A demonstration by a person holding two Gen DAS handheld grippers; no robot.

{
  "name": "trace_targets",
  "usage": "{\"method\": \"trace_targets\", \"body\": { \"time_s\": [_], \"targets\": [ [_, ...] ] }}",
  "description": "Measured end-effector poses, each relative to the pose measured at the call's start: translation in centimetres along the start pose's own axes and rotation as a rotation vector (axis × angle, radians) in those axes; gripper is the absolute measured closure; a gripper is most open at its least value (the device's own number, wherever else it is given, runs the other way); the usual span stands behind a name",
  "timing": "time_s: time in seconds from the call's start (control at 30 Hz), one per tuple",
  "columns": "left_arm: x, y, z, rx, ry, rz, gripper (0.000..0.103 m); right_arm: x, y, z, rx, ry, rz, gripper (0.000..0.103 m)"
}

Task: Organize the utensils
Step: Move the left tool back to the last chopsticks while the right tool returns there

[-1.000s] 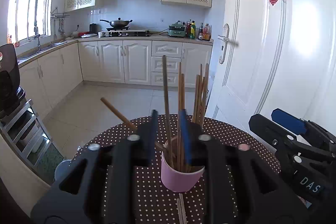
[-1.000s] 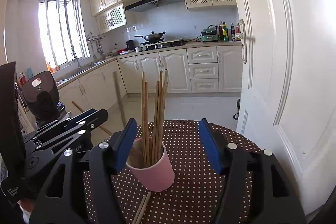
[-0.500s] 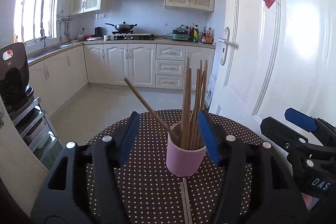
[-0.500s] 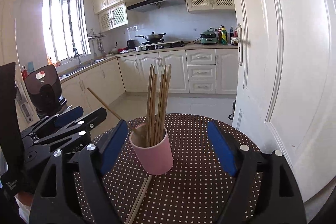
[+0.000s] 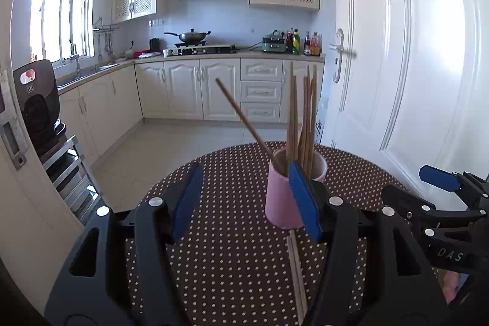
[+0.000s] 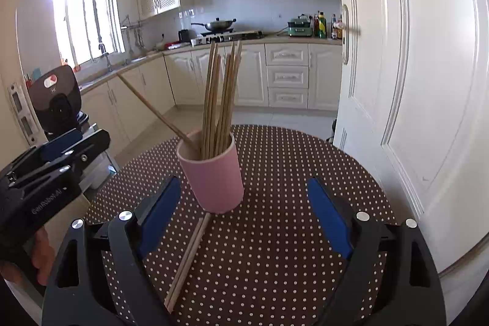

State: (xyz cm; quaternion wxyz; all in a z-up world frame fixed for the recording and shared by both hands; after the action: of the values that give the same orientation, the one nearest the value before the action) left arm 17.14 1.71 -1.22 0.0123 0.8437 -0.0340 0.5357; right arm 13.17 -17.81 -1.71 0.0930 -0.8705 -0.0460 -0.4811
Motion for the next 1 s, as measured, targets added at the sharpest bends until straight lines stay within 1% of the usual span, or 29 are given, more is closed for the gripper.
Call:
{"method": "trace_targets", "body": {
  "time_s": [0.23, 0.47, 0.73, 1.0],
  "targets": [
    [-2.0, -1.4, 0.1, -0.019, -0.049, -0.012, 0.045, -2.5, 0.1, 1.5, -0.018, -0.099, 0.004, 0.019],
    [-5.6, -2.9, 1.8, -0.029, -0.144, -0.047, 0.045, -4.9, -0.6, 3.4, -0.036, -0.195, -0.006, 0.018],
    [-8.1, -4.1, 3.3, -0.027, -0.224, -0.061, 0.045, -6.3, -2.1, 5.0, -0.048, -0.260, -0.032, 0.018],
    [-9.4, -5.0, 4.1, -0.032, -0.257, -0.060, 0.045, -7.2, -3.5, 7.2, -0.081, -0.310, -0.047, 0.018]
  ]
}}
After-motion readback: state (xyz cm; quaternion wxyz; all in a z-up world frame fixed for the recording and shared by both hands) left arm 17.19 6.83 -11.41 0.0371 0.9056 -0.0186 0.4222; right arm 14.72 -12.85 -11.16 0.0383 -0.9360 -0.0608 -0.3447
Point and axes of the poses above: each gripper's, at about its wrist camera, not at the fingertips, and z roughly the way its jaws point, y to its right, x to its top, the point moved 2 cm from there along z, roughly the way its jaws point, and after that the axes turned 1 degree about z, right-handed, at the moved point
